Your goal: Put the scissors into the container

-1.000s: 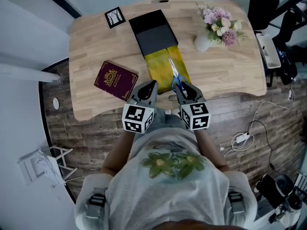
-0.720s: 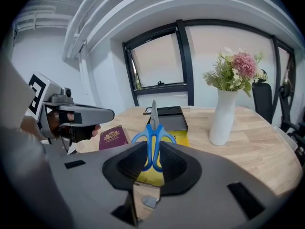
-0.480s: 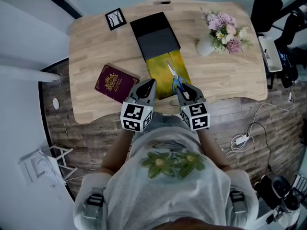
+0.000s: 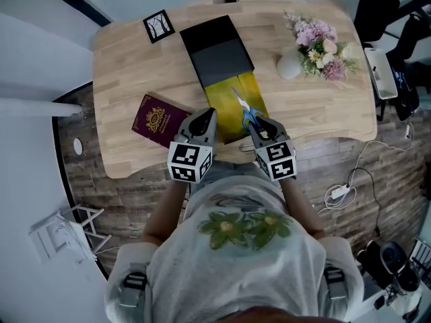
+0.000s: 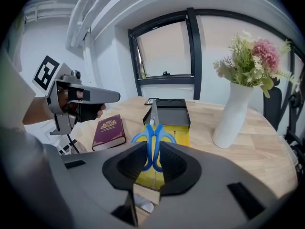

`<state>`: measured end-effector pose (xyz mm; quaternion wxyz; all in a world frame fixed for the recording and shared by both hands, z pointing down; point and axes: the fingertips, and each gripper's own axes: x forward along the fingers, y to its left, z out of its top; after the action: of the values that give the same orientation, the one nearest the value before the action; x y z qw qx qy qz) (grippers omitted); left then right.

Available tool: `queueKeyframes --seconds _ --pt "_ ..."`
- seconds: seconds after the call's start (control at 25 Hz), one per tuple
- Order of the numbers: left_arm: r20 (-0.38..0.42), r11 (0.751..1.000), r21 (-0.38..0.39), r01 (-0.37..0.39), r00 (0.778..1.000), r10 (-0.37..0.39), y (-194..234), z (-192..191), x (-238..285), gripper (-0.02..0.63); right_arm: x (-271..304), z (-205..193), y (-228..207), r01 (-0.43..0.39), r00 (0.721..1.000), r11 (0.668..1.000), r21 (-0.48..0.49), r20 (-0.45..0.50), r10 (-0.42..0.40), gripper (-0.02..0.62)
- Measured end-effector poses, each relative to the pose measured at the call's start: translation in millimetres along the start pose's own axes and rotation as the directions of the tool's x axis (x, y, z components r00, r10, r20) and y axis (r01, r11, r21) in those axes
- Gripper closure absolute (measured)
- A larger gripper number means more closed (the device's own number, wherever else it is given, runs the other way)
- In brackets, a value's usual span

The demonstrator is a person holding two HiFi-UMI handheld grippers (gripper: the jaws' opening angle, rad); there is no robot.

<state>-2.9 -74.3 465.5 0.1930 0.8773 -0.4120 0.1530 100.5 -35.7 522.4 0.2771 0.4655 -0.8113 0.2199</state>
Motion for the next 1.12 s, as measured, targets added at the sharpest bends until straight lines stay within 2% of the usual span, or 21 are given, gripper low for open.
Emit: queueKeyframes --seconds 0.32,0.68,1.12 --pt "0.012 1.0 -0.009 -0.004 1.0 0.004 13.6 14.7 18.2 0.6 16.9 1.4 -5.7 -0.034 0.999 0.999 -0.028 -0.035 0.033 0.514" --pt "-0.019 0.999 -0.023 -0.026 1.0 0.025 32.3 9.0 24.0 0.6 39.6 -5.7 -6.3 -0.064 0.995 0.996 -0.059 -0.084 0.059 0.514" --pt "-0.037 0.999 -0.039 -0.032 0.999 0.031 42.8 6.5 30.4 0.6 58.7 -13.4 -4.5 -0.095 0.987 0.994 -0.045 -0.132 0.089 0.514"
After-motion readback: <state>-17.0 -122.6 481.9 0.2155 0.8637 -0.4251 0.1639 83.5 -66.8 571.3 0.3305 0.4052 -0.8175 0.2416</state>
